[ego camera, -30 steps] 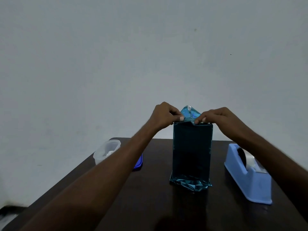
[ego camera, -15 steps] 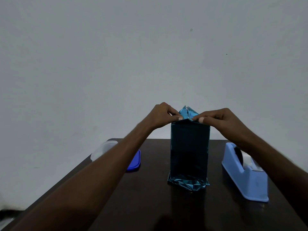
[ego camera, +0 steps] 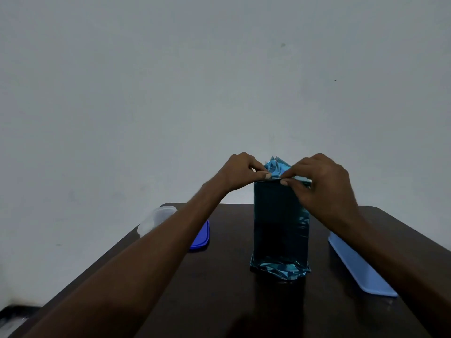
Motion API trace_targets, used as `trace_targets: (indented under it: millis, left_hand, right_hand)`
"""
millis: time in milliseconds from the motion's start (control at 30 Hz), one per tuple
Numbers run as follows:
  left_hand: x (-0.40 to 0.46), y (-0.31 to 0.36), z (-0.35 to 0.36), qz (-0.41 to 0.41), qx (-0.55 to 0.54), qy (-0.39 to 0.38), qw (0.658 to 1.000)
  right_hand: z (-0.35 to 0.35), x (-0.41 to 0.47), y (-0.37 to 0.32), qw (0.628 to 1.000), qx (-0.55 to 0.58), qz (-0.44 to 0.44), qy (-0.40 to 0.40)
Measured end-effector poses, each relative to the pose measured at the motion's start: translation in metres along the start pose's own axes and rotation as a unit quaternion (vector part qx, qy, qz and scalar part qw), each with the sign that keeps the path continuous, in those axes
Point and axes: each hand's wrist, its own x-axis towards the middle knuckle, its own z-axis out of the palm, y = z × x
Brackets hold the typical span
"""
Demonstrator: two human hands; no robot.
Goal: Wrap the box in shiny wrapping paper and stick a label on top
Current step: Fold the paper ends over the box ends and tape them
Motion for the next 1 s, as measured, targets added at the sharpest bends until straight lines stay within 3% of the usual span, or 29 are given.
trace_targets:
  millis: [167,467,567,667,733,800,900,933,1000]
  left_hand:
    - [0.002,-0.002,-0.001,0.008,0.005,-0.001,1.0]
    - [0.005,-0.004,-0.003,0.013,0.01,-0.013,1.0]
    - [0.006,-0.004,-0.003,0.013,0.02,-0.031,0.999]
    - [0.008,-0.003,-0.004,0.013,0.034,-0.048,0.998]
    - [0.008,-0.003,-0.005,0.013,0.035,-0.052,0.998]
    - [0.008,-0.003,-0.004,0.013,0.032,-0.049,0.998]
    - [0.007,-0.004,-0.002,0.018,0.025,-0.038,0.999]
    - [0.006,-0.005,-0.002,0.018,0.023,-0.037,0.999]
    - [0.007,-0.006,-0.002,0.02,0.023,-0.036,0.999]
  right_hand:
    - [-0.003,-0.011,-0.002,0.999,-0.022,-0.018,0.024]
    - [0.001,-0.018,-0.009,0.997,-0.042,-0.065,-0.017]
    - [-0.007,-0.019,-0.017,0.998,0.043,-0.014,0.046]
    - [-0.014,0.002,-0.013,0.987,0.071,0.106,0.101]
    - [-0.011,0.019,-0.001,0.977,0.028,0.21,0.037]
    - [0.001,0.032,0.013,0.955,0.026,0.286,-0.076]
    - [0.019,0.038,0.02,0.88,0.149,0.379,-0.244]
    - [0.022,0.036,0.019,0.857,0.177,0.394,-0.281]
    - [0.023,0.031,0.017,0.848,0.185,0.386,-0.312]
